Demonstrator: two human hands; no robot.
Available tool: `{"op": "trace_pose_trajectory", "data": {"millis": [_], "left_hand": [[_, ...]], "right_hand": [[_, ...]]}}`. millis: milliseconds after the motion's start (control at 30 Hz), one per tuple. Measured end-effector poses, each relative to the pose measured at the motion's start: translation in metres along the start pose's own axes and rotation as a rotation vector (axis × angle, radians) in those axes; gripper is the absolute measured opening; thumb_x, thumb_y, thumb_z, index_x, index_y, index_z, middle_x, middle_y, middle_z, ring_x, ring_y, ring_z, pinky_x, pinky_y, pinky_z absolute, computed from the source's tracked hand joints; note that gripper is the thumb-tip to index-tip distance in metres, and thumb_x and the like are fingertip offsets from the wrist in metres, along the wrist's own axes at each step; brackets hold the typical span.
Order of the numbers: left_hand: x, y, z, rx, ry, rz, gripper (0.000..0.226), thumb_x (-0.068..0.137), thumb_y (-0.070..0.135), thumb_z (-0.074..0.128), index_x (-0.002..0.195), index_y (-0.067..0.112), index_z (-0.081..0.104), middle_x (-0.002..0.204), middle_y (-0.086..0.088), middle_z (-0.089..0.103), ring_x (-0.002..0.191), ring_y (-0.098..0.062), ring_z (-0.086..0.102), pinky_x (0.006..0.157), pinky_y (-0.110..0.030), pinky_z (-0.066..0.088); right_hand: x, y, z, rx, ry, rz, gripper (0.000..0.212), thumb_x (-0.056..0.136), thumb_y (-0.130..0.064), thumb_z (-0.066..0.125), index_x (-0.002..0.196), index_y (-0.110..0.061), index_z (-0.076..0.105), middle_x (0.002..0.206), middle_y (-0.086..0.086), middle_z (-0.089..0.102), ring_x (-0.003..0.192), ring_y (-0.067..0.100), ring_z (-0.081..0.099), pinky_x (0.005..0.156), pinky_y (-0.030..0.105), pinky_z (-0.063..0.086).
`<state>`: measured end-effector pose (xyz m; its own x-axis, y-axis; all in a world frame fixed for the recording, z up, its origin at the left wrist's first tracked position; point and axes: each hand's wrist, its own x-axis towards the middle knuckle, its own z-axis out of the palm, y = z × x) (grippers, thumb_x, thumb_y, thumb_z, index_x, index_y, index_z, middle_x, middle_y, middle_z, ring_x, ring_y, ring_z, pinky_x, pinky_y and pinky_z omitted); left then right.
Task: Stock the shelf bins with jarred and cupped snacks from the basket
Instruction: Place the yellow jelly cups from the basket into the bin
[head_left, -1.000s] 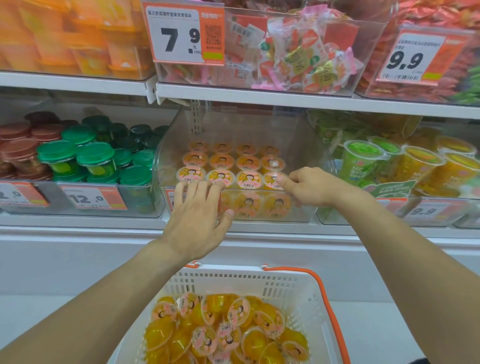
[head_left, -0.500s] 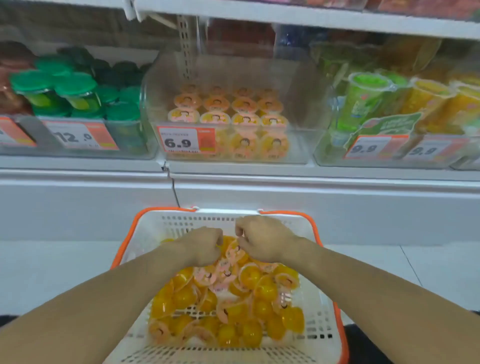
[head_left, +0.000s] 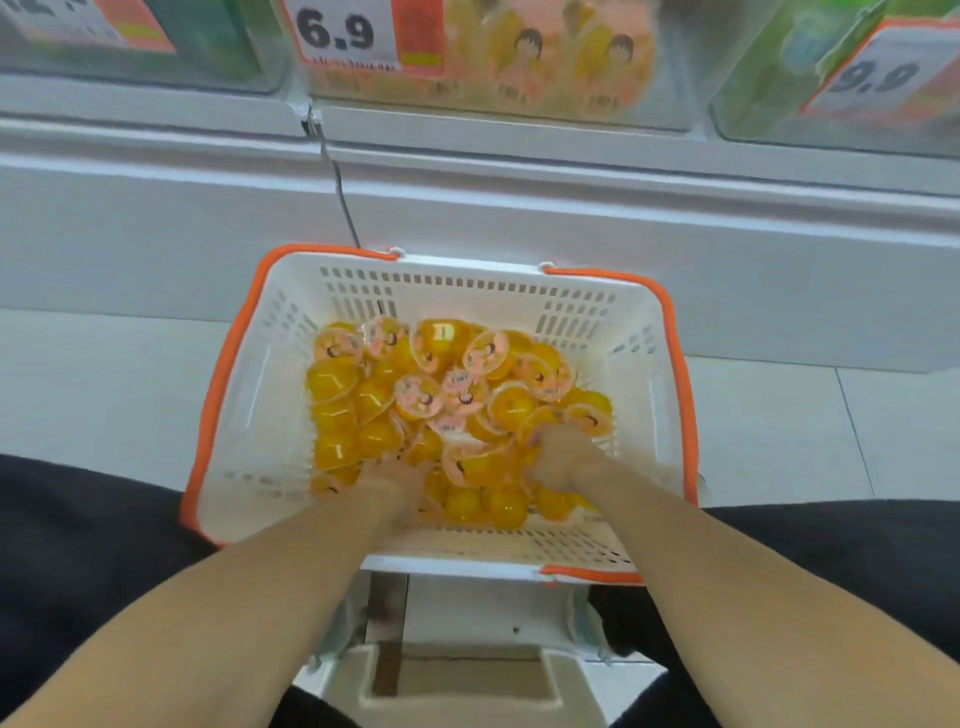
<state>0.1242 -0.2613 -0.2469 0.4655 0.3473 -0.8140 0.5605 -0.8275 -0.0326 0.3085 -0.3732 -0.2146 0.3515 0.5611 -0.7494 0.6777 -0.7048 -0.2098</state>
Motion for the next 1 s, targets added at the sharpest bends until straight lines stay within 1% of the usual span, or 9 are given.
{"op": "trace_pose_trajectory", "data": {"millis": [100,233,333,533,667,733,800,900,1000], "left_hand": [[0.007,-0.008,-0.002,0.031,0.071,-0.001,0.039,0.095,0.01,0.053,0.133,0.016,0.049,0.134,-0.01,0.055,0.129,-0.031,0.044,0.101,-0.044,0.043],[0.01,-0.024,0.005,-0.073,0.036,-0.034,0.033,0.095,0.003,0.051,0.126,0.013,0.058,0.13,-0.009,0.057,0.12,-0.029,0.054,0.098,-0.039,0.049],[0.009,-0.032,0.015,-0.138,0.117,-0.076,0.033,0.096,0.011,0.054,0.128,0.018,0.058,0.127,-0.005,0.059,0.119,-0.027,0.054,0.097,-0.038,0.049],[0.013,-0.055,0.01,-0.557,0.098,-0.08,0.026,0.094,0.026,0.067,0.119,0.02,0.064,0.131,0.0,0.06,0.118,-0.021,0.056,0.09,-0.025,0.045],[0.003,-0.091,-0.012,-0.708,0.002,-0.058,0.03,0.093,0.028,0.067,0.123,0.024,0.064,0.133,-0.003,0.061,0.116,-0.022,0.06,0.096,-0.037,0.053],[-0.007,-0.103,-0.026,-0.927,-0.023,-0.059,0.028,0.095,0.027,0.066,0.122,0.021,0.065,0.121,-0.003,0.067,0.103,-0.021,0.067,0.088,-0.037,0.058],[-0.019,-0.103,-0.038,-1.307,-0.123,-0.03,0.024,0.098,0.024,0.063,0.122,0.018,0.065,0.116,-0.005,0.071,0.103,-0.025,0.069,0.092,-0.041,0.056],[-0.031,-0.09,-0.058,-1.826,-0.233,0.137,0.032,0.101,0.019,0.055,0.131,0.009,0.058,0.128,-0.017,0.066,0.114,-0.038,0.065,0.097,-0.056,0.052],[-0.039,-0.071,-0.091,-2.092,-0.159,0.251,0.033,0.101,0.019,0.05,0.128,0.001,0.052,0.138,-0.011,0.055,0.113,-0.037,0.064,0.087,-0.057,0.055]], "right_hand": [[0.012,-0.018,0.003,0.119,0.051,-0.045,0.053,0.087,-0.013,0.061,0.138,-0.02,0.049,0.123,0.008,0.061,0.102,0.026,0.061,0.069,0.031,0.049],[0.025,-0.039,0.018,0.056,0.027,-0.151,0.073,0.084,-0.012,0.066,0.15,-0.025,0.037,0.155,0.011,0.034,0.14,0.028,0.039,0.104,0.038,0.046],[0.033,-0.047,0.032,-0.164,-0.043,-0.161,0.058,0.087,-0.029,0.069,0.141,-0.024,0.049,0.149,0.012,0.034,0.134,0.027,0.044,0.103,0.04,0.047],[0.026,-0.065,0.037,-0.255,0.086,-0.163,0.031,0.098,-0.017,0.046,0.126,-0.009,0.056,0.134,0.02,0.046,0.113,0.034,0.058,0.094,0.042,0.049],[0.021,-0.064,0.034,-0.179,0.118,-0.149,0.027,0.092,-0.013,0.061,0.118,-0.01,0.059,0.127,0.014,0.056,0.112,0.029,0.058,0.088,0.035,0.049],[0.016,-0.062,0.026,-0.086,0.105,-0.118,0.028,0.087,-0.016,0.067,0.114,-0.01,0.063,0.119,0.01,0.062,0.11,0.026,0.061,0.08,0.032,0.05],[0.01,-0.062,0.014,0.039,0.087,-0.097,0.029,0.082,-0.019,0.071,0.11,-0.011,0.066,0.111,0.007,0.065,0.103,0.024,0.063,0.074,0.03,0.051],[-0.001,-0.06,-0.013,0.263,0.097,-0.138,0.032,0.077,-0.019,0.078,0.107,-0.015,0.068,0.106,0.002,0.067,0.091,0.018,0.063,0.071,0.03,0.053],[-0.022,-0.057,-0.063,0.415,0.236,-0.293,0.03,0.074,-0.021,0.084,0.101,-0.02,0.071,0.106,-0.004,0.067,0.09,0.014,0.061,0.075,0.028,0.05]]}}
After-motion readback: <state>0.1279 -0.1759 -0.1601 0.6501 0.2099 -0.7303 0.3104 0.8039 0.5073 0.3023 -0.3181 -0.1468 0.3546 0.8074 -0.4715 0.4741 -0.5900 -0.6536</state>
